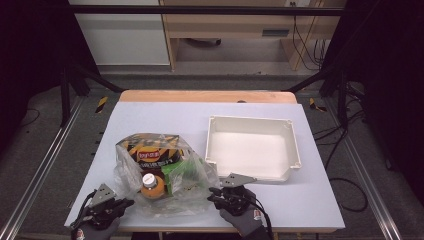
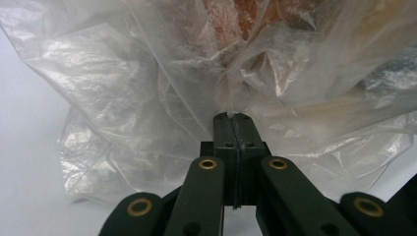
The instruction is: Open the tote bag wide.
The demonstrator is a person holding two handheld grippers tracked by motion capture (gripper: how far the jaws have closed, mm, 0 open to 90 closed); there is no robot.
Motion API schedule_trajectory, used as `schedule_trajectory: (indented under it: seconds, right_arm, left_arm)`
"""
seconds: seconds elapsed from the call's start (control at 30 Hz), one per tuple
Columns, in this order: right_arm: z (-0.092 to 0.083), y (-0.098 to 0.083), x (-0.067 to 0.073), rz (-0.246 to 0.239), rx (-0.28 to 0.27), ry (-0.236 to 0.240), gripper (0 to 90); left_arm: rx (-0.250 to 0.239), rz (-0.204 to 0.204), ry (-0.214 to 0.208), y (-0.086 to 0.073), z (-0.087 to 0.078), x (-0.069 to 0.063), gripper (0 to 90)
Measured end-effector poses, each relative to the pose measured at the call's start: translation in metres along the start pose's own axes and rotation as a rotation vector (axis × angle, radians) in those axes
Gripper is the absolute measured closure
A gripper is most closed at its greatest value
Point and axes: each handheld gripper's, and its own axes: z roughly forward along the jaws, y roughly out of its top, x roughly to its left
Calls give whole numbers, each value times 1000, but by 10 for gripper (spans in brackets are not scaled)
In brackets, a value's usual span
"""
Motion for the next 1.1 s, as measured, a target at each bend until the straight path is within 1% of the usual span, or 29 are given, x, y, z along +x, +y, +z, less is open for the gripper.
schedule_trajectory:
  seconds: [0.03, 0.07, 0.1, 0.13, 0.17, 0.2, 0.23, 0.3, 0.33, 0.37, 0.4, 0.43, 0.47, 0.5, 0.53, 0.57, 0.6, 0.63, 0.67, 0.7, 0.73, 0.8, 0.83, 0.87, 0.9, 0.93, 0.97, 1.0, 1.1]
  right_arm:
    - [0, 0, 0, 0, 0, 0, 697]
    - [-8, 3, 4, -27, -40, 10, 606]
    - [-8, 3, 4, -27, -40, 10, 606]
    - [-17, 6, 9, -65, -95, 0, 497]
    - [-17, 6, 9, -65, -95, 0, 497]
    - [-21, 9, 12, -78, -118, -5, 483]
    - [-31, 17, 18, -110, -172, -11, 426]
    - [-39, 26, 27, -136, -216, -4, 411]
    - [-39, 26, 27, -136, -216, -4, 411]
    - [-42, 36, 36, -160, -250, 21, 434]
    - [-42, 40, 39, -169, -255, 22, 479]
    - [-41, 44, 43, -184, -254, 21, 568]
    - [-41, 44, 43, -184, -254, 21, 568]
    - [-39, 47, 46, -194, -253, 19, 667]
    - [-33, 51, 45, -187, -244, 11, 843]
    - [-31, 52, 43, -165, -240, 14, 882]
    - [-31, 52, 43, -165, -240, 14, 882]
    - [-28, 52, 38, -145, -238, 27, 900]
    - [-28, 52, 38, -145, -238, 27, 900]
    - [-28, 52, 37, -144, -228, 25, 900]
    - [-27, 52, 35, -138, -226, 22, 900]
    - [-26, 52, 32, -126, -221, 20, 900]
    - [-26, 51, 30, -117, -216, 17, 900]
    - [-26, 51, 30, -117, -216, 17, 900]
    - [-25, 51, 28, -113, -209, 14, 900]
    - [-25, 51, 28, -112, -208, 12, 900]
    - [-25, 51, 28, -112, -208, 12, 900]
    - [-25, 51, 28, -112, -206, 12, 900]
    - [-25, 51, 27, -109, -200, 13, 900]
  left_arm:
    - [-2, 0, 0, 0, 0, 0, 899]
    - [-9, -1, 2, 0, -1, 1, 899]
    - [-9, -1, 2, 0, -1, 1, 899]
    - [-12, -6, 2, 0, -1, 1, 899]
    - [-12, -7, 3, 0, -1, 2, 898]
    - [-14, -8, 4, 0, -1, 2, 898]
    - [-18, -11, 6, 0, -1, 2, 898]
    - [-27, -11, 10, 0, -1, 2, 897]
    - [-27, -11, 10, 0, -1, 2, 895]
    - [-35, -15, 9, 1, -1, 3, 892]
    - [-41, -19, 8, 1, -2, 4, 889]
    - [-52, -21, 8, 1, -3, 4, 881]
    - [-52, -21, 8, 1, -3, 4, 872]
    - [-68, -22, 4, 1, -5, 4, 872]
    - [-80, -20, 2, 1, -7, 5, 823]
    - [-117, -24, 0, 3, -12, 5, 791]
    - [-117, -24, 0, 3, -12, 5, 746]
    - [-175, -31, 4, 6, -19, 5, 682]
    - [-175, -31, 4, 6, -19, 5, 628]
    - [-215, -42, 12, 8, -25, 4, 628]
    - [-247, -48, 14, 10, -30, 4, 557]
    - [-299, -67, 12, 13, -41, 5, 463]
    - [-324, -70, 21, 15, -46, 4, 387]
    - [-345, -72, 34, 18, -51, 4, 387]
    - [-366, -72, 40, 20, -56, 3, 329]
    - [-391, -74, 38, 24, -62, 2, 311]
    - [-404, -74, 37, 26, -66, 2, 311]
    - [-432, -75, 44, 31, -74, 1, 298]
    - [-481, -83, 29, 42, -91, 1, 272]
